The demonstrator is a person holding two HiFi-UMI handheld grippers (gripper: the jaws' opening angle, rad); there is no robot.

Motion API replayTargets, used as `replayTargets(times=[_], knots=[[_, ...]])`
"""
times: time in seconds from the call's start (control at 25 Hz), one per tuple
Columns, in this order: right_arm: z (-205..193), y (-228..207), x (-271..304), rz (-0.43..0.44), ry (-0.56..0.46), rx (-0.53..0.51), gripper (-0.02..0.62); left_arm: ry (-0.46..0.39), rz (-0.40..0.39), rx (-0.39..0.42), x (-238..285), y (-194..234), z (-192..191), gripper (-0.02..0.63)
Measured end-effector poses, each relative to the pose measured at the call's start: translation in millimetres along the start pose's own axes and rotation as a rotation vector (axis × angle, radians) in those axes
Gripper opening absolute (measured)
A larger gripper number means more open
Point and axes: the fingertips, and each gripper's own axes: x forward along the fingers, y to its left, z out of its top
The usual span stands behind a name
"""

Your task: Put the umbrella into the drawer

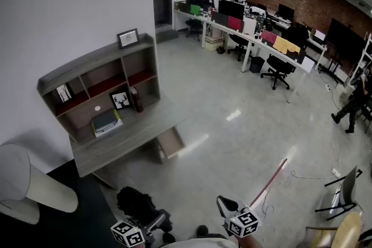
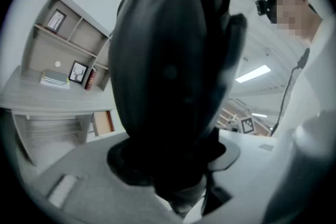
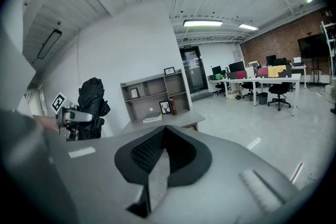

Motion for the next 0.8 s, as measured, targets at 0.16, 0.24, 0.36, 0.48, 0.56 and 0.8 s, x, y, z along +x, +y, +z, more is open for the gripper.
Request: replayTargets(times=[0.16, 0.24, 0.36, 0.48, 0.56, 0.8], knots=[[0, -1, -3, 0.003, 0.002, -0.004, 0.005, -0.002, 0.002, -0.004, 1, -2, -2, 0.245], [-1, -2, -5, 0.003, 0.003, -0.003, 0.005, -0.004, 0.002, -0.004, 3, -5, -2, 0.245], [-1, -3, -5, 0.005, 0.004, -0.002, 0.005, -0.004, 0.001, -0.003, 5, -7, -2, 0.245], [0, -4, -5, 0.014, 0.004, -0.005, 0.005, -0.002, 0.006, -0.004, 7, -7, -4, 0.245], [-1, -6, -5, 0.022, 0.006, -0.008, 0.005, 0.001, 0.011, -0.006, 9, -8, -6, 0.245], [-5, -13, -6, 0.051, 0.015, 0.005, 0.006, 0.000, 0.027, -0.015, 16, -13, -11, 0.245]])
